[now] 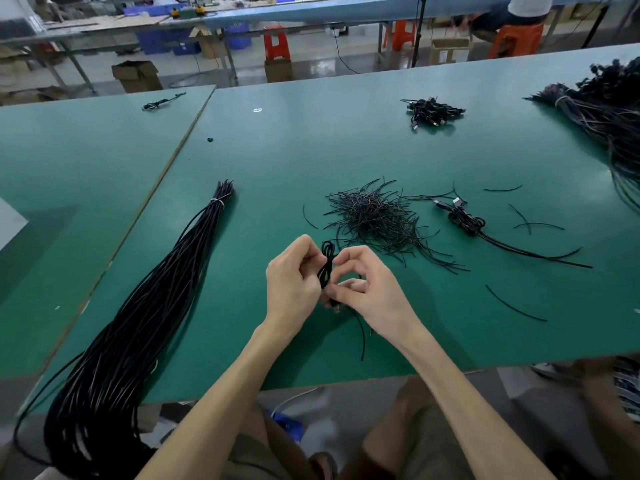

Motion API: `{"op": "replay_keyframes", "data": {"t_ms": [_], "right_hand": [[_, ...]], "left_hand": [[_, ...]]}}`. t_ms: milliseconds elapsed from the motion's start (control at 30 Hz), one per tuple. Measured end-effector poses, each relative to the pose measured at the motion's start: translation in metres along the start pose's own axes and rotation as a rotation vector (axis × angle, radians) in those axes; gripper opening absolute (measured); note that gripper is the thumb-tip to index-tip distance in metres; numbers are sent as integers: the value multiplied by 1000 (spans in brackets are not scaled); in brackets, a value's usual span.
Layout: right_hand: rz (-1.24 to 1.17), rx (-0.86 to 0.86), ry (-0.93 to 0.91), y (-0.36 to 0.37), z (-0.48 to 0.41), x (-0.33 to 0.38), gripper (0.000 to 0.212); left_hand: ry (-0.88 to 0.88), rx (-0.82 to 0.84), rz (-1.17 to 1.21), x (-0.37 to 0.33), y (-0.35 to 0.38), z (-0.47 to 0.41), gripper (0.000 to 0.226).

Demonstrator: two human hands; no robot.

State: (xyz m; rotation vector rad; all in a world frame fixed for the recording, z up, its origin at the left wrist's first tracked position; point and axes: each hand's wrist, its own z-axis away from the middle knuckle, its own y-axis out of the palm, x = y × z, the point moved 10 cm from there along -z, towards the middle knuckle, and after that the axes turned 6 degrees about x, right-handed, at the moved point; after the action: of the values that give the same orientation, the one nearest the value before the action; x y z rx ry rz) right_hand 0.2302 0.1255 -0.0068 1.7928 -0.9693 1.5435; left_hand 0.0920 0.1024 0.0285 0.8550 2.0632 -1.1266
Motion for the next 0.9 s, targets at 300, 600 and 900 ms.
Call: {"op": "replay_keyframes", "data": {"t_ms": [300, 600, 900], "right_hand": [[92, -67, 53, -6, 4, -2, 24], [328, -183, 33, -11, 10, 8, 8], [314, -113, 57, 1, 9, 7, 17]], "left_hand": [[-62, -31, 176, 8, -7, -1, 26], [-38, 21, 202, 2, -3, 1, 25], [-34, -20, 214, 8, -9, 2, 29]]}}
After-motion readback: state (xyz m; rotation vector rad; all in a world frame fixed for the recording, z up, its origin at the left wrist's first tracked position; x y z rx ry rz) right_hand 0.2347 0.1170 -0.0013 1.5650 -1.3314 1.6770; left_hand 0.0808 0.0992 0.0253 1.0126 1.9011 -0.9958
